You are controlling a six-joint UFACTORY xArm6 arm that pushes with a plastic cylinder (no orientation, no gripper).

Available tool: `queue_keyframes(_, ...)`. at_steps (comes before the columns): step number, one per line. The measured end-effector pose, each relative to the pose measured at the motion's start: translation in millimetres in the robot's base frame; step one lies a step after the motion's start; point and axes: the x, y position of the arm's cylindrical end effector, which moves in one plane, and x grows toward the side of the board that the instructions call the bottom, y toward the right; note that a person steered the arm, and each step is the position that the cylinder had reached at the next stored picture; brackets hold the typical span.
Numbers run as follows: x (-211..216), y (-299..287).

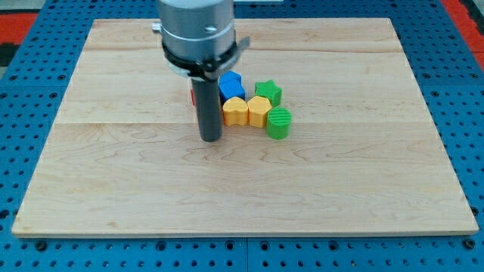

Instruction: Move the green circle towards the center left of the board

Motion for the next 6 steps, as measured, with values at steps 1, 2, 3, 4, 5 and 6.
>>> queue_keyframes(1, -27.3, -20.7)
queue_keyframes(2, -18.2, -14.0)
queue_keyframes(3, 8.2, 38.2)
queue_keyframes(4, 8.3, 110.3)
queue_keyframes(5, 13.9, 127.0)
queue_keyframes(6, 29.0, 136.3)
